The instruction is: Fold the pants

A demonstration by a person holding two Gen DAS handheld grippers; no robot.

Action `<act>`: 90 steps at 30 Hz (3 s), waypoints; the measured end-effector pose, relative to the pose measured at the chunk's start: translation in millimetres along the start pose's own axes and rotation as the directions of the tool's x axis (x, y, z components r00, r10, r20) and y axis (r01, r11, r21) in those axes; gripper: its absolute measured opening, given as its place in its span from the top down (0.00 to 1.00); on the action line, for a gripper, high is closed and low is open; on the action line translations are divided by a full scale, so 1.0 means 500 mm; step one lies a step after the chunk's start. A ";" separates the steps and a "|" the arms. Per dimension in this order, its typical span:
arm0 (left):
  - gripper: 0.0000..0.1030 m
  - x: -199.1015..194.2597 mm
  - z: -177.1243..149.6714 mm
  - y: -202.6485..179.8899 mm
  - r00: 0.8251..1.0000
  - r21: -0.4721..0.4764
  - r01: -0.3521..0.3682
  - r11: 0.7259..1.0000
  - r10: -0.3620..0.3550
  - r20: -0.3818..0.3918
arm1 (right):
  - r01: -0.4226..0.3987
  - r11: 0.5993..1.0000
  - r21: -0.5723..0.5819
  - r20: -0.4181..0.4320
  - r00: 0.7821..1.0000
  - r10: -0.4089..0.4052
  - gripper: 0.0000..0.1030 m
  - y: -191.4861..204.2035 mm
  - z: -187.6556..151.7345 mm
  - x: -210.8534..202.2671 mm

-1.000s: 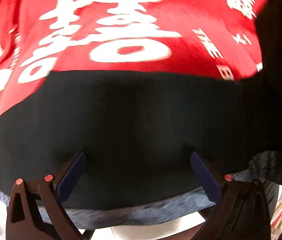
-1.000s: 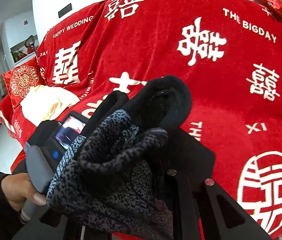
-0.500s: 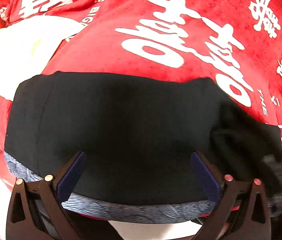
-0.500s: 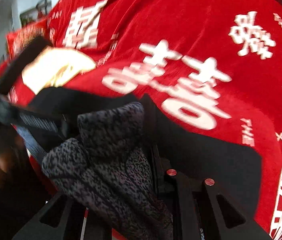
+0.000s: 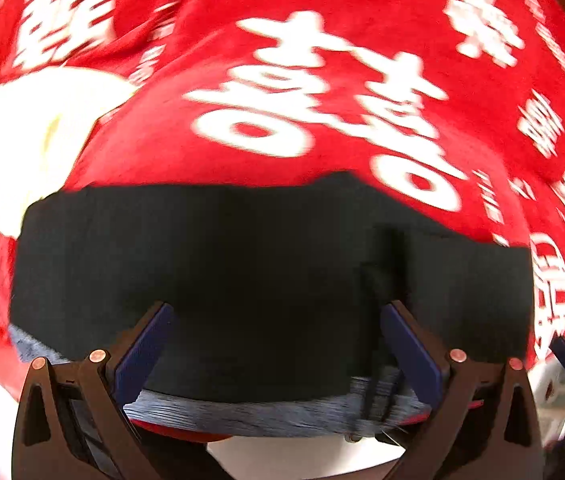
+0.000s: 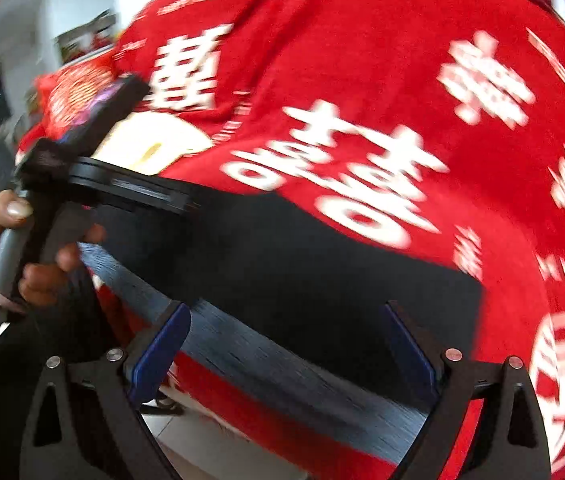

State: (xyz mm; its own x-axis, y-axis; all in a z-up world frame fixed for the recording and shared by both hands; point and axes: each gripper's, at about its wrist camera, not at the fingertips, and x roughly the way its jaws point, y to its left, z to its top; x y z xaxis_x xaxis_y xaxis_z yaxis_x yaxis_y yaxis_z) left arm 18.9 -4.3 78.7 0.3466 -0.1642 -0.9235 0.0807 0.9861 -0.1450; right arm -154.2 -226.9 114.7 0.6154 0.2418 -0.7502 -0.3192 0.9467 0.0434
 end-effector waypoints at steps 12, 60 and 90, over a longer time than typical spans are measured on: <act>0.00 0.107 -0.079 -0.206 0.990 0.217 0.035 0.976 -0.004 -0.144 | -0.042 0.984 0.173 -0.219 0.972 0.080 0.07 -0.134 -0.107 0.068; 0.00 0.011 -0.083 0.378 0.996 -0.279 -0.082 0.957 0.084 -0.006 | -0.219 0.920 -0.325 -0.208 0.966 0.156 0.00 0.242 0.173 0.259; 0.00 -0.018 -0.096 0.527 0.960 0.014 0.268 0.963 -0.268 0.078 | -0.595 0.581 -0.556 -0.412 0.804 0.429 0.82 0.430 0.358 0.461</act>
State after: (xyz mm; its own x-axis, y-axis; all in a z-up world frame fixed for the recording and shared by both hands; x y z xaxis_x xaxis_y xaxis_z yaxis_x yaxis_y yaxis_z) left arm -8.0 258.2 31.4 0.3838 -0.4240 -0.8204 0.1837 0.9057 -0.3821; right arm 48.1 70.4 69.2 0.0610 0.5126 -0.8565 -0.9520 0.2877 0.1044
